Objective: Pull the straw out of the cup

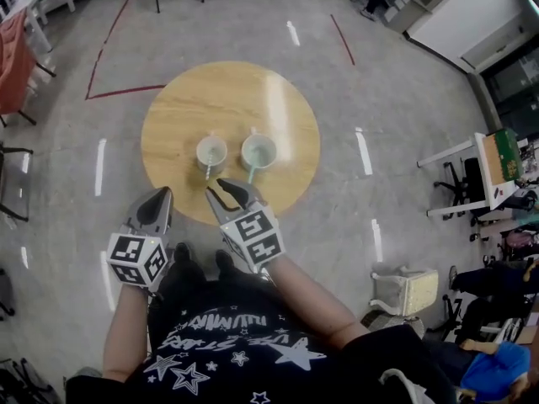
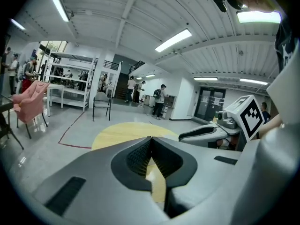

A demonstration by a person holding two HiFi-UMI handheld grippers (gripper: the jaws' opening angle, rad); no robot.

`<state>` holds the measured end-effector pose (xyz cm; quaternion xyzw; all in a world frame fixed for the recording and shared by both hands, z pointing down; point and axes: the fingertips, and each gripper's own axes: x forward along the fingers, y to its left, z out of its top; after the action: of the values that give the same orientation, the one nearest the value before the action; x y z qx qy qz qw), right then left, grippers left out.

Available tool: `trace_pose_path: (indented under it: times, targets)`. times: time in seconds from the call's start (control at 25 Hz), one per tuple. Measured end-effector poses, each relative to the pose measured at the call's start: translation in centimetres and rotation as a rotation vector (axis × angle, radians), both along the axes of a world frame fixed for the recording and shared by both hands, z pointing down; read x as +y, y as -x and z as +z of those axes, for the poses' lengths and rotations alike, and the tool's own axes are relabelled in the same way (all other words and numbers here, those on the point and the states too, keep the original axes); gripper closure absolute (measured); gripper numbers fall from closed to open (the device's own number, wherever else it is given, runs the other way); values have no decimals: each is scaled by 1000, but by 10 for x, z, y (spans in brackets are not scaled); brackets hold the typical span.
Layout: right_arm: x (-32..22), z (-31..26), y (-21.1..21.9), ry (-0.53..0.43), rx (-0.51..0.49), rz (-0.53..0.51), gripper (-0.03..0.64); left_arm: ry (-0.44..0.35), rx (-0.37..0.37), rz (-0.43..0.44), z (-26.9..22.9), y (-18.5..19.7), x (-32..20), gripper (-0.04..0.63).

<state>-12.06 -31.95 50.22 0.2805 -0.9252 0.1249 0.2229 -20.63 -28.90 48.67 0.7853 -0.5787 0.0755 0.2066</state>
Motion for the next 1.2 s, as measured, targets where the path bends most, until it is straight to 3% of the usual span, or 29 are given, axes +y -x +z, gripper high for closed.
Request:
trace_pose_path:
  times: [0.08,0.12,0.48,0.96,1.04,1.2]
  targets:
    - [-1,3,3,22,12,19,403,6,20,43,1,0,-6,589]
    - [-1,5,4,30,23,28,386,9,28,58,2,0,-8,589]
    - [-24,17,16,5,81,198,388,21,38,138,11,22,-26,589]
    - [-43,37,26,45,109,295,399,44,48,228,21,29,-49,589]
    - [-44,38,24,46,114,309,462,49,51,234,22,30,-50,589]
    - [-52,46,20,62,128,334,463,55,56,241,26,29,-54,589]
